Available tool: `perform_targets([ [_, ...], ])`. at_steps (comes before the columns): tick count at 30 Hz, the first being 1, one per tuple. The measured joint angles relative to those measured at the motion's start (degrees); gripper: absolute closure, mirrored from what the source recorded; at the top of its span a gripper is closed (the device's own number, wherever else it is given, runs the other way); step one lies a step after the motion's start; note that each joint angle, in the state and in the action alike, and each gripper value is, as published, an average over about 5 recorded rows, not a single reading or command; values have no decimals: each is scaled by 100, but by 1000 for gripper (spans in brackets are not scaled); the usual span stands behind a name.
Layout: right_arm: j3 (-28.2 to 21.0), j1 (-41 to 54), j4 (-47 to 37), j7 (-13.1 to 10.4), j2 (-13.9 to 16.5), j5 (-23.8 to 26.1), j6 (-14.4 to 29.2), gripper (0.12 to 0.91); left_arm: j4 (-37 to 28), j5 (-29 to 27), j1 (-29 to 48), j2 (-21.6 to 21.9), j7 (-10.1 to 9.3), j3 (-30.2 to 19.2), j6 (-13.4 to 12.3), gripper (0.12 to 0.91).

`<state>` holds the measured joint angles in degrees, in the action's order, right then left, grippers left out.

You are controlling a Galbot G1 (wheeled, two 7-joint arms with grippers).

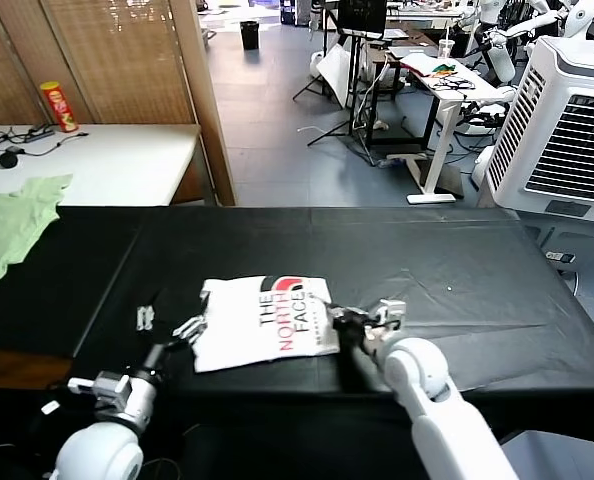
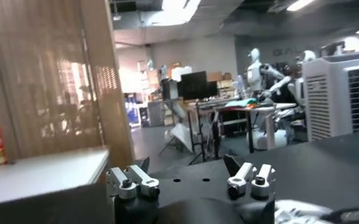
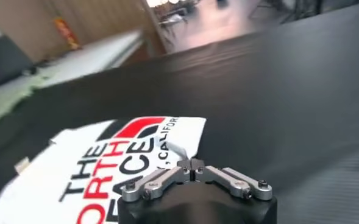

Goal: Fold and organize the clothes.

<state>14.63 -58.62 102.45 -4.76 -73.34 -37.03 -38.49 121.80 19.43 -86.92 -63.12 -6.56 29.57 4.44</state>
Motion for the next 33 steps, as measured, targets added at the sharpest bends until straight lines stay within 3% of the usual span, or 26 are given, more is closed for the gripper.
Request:
perform_targets([
  [5, 211, -473, 524, -231, 162, 740, 286, 608, -20, 128, -147, -23, -33, 64, -152, 232],
  [10, 483, -1359, 1220, -463, 233, 1553, 1151, 336, 135, 329, -371, -36, -352, -31, -31, 232],
  [13, 654, -2039, 1606, -463, 254, 1944, 1790, 247, 273, 444, -530, -12, -524, -83, 106, 232],
  [17, 897, -2951, 2013, -459, 241, 2501, 2647, 228, 443, 579, -795, 50, -707, -127, 274, 232],
  [21, 1101, -3683, 2319, -535, 225, 2900, 3151, 227, 569, 608, -1070, 130, -794, -80, 345, 232],
  [27, 1291, -4571, 2861, -971, 147, 3039, 3204, 227, 814, 682, -1485, 181, -1009, 71, 597, 232],
  [33, 1372, -5232, 3268, -1322, 127, 2782, 2906, 227, 980, 872, -1836, 218, -1008, 269, 754, 232],
])
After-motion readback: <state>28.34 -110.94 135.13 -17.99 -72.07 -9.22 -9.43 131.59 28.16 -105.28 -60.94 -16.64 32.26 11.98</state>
